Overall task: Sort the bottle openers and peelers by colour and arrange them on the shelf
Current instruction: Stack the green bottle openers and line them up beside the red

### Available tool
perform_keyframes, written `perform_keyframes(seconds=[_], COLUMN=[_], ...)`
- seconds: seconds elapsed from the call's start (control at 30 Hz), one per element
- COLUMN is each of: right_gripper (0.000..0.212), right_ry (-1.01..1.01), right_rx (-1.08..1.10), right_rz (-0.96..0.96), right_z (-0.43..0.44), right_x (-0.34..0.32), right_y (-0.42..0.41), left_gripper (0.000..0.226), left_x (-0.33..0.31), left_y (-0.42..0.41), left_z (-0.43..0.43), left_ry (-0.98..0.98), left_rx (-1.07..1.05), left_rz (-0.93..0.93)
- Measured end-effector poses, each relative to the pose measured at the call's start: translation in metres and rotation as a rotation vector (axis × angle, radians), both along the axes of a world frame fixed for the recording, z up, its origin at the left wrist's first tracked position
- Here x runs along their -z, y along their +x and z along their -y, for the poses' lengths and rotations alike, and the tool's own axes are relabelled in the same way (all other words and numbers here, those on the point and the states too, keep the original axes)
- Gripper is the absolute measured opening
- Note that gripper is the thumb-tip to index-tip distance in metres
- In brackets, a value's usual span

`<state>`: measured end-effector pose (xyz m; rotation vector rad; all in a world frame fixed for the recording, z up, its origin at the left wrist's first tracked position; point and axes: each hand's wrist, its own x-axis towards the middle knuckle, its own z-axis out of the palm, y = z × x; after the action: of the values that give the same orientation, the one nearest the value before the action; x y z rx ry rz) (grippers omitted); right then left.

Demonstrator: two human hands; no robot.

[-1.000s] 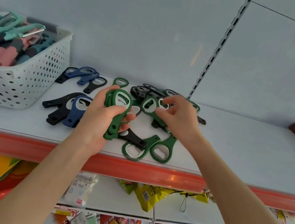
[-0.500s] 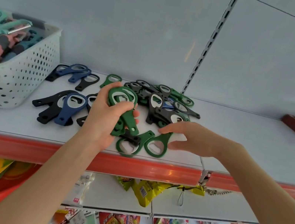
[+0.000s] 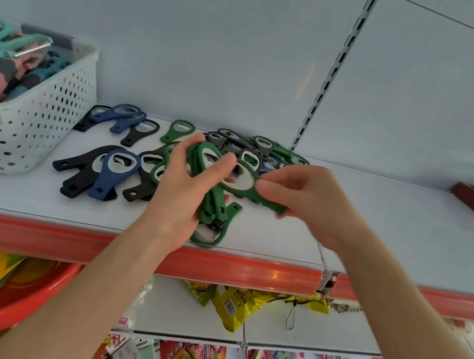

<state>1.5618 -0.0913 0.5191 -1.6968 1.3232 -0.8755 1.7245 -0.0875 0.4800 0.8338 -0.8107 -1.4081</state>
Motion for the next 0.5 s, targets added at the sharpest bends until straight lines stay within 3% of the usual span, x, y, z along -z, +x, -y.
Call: perform_keyframes(seconds=[0.13, 0.3, 0.5], right_gripper=[0.010, 0.032, 0.033], right_ry=[-0.103, -0.147, -0.214], right_rx=[-0.038, -0.301, -0.333], right_rz=[-0.052, -0.587, -0.820], right_z=[0.004, 0.016, 0.018], right_x=[0.014, 0.034, 0.034], right_y=[0.026, 0.008, -0.001], left_gripper=[0.046, 0.039, 0.022], left_x=[0.001, -0.004, -0.004], left_y=[0.002, 0.028, 0.026], left_z=[0.001, 0.002, 0.000], left_ry=[0.007, -0.033, -0.035], left_rx=[-0.074, -0.129, -0.013], left_rz=[-0.020, -0.029, -0.050])
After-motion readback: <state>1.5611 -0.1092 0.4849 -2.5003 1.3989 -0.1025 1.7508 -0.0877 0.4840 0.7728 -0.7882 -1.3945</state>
